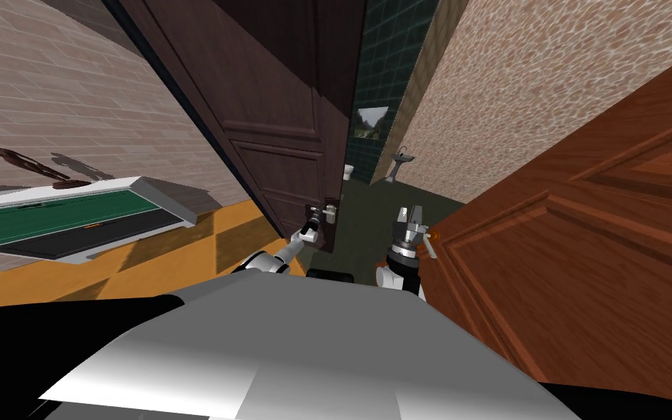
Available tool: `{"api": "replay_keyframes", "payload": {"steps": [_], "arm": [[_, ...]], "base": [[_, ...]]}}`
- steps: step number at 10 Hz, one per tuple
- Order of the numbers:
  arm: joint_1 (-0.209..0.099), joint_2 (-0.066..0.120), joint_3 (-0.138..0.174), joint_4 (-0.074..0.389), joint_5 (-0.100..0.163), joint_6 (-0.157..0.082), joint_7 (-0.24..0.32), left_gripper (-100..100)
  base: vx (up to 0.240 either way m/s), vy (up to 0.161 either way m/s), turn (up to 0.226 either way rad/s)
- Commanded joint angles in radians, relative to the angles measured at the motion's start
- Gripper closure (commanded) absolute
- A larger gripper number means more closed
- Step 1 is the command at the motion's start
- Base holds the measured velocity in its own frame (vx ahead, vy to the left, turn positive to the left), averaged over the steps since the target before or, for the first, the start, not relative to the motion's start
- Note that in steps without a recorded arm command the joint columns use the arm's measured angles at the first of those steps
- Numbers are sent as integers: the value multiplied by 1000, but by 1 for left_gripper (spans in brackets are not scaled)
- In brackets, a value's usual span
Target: Push the door open
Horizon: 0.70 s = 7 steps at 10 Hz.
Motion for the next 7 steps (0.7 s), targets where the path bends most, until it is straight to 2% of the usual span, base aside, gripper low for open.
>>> {"api": "replay_keyframes", "payload": {"steps": [1, 3, 7], "arm": [[-3, 9, 21, 4, 2, -3, -18, 100], [-5, 13, 40, 8, 4, -6, -34, 100], [-7, 16, 58, 11, 6, -9, -50, 100]], "base": [[124, 9, 82], [222, -31, 101], [124, -11, 41]]}}
